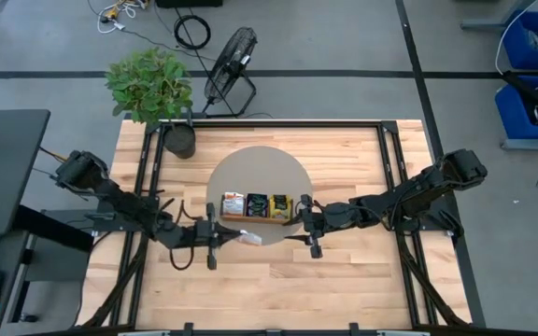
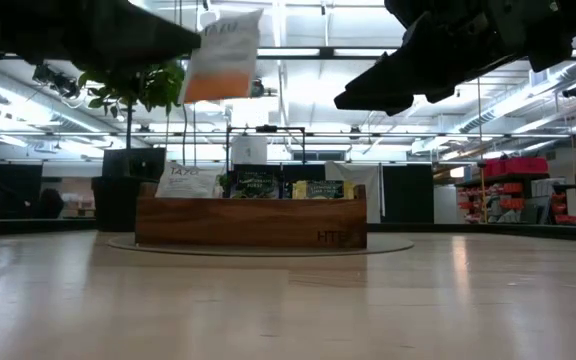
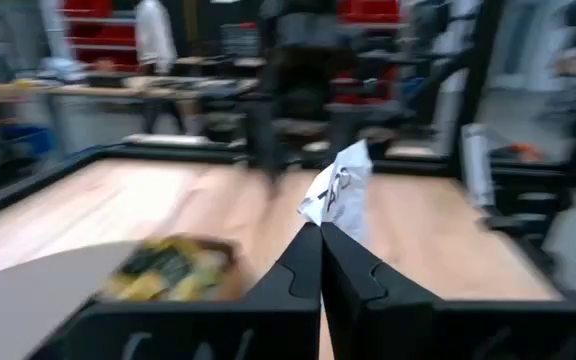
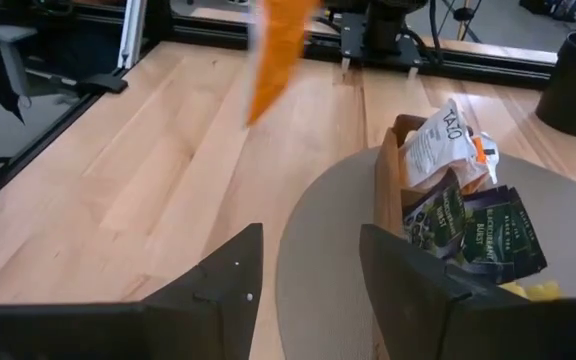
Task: Pick & Place Tea
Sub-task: Put the orange tea bag into the left compartment of the wooden organizer
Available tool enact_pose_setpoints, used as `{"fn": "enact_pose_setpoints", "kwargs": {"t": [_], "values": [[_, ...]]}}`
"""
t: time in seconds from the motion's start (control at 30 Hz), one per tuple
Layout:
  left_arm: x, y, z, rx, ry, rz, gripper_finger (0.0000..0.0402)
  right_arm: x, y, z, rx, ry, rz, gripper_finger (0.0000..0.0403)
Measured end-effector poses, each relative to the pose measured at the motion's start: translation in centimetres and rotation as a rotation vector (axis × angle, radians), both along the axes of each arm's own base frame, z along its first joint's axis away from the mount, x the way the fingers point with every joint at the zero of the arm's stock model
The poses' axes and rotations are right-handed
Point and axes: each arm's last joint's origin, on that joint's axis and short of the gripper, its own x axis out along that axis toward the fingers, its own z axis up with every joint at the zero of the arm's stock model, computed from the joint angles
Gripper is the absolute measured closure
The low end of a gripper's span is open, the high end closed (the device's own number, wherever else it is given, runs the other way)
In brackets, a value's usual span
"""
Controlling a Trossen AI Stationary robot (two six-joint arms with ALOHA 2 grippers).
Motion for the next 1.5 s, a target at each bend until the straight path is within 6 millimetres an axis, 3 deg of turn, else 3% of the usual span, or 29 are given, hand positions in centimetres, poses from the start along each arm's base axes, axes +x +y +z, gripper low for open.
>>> {"fn": "enact_pose_setpoints", "kwargs": {"t": [0.17, 0.57, 0.77, 1.13, 1.5], "values": [[-0.8, 1.0, -1.1, 0.032, 0.038, 0.156, 0.0401, 0.0, -0.1, 0.0, -0.006, 0.0, -0.02, 0.0227], [-5.2, 3.9, -1.8, -0.059, -0.001, 0.221, 0.0401, 0.0, -0.6, -0.2, -0.033, 0.021, -0.043, 0.0227], [-6.3, 5.1, -2.3, -0.008, 0.067, 0.239, 0.0401, 0.1, -0.7, -0.2, -0.033, 0.023, -0.046, 0.0227], [-5.5, 7.5, -3.3, -0.054, 0.163, 0.259, 0.0401, 0.2, -1.3, -0.3, -0.024, 0.025, -0.069, 0.0227], [-5.0, 9.3, -3.3, -0.11, 0.153, 0.33, 0.0401, 0.2, -1.5, -0.3, -0.027, 0.028, -0.077, 0.0227]]}}
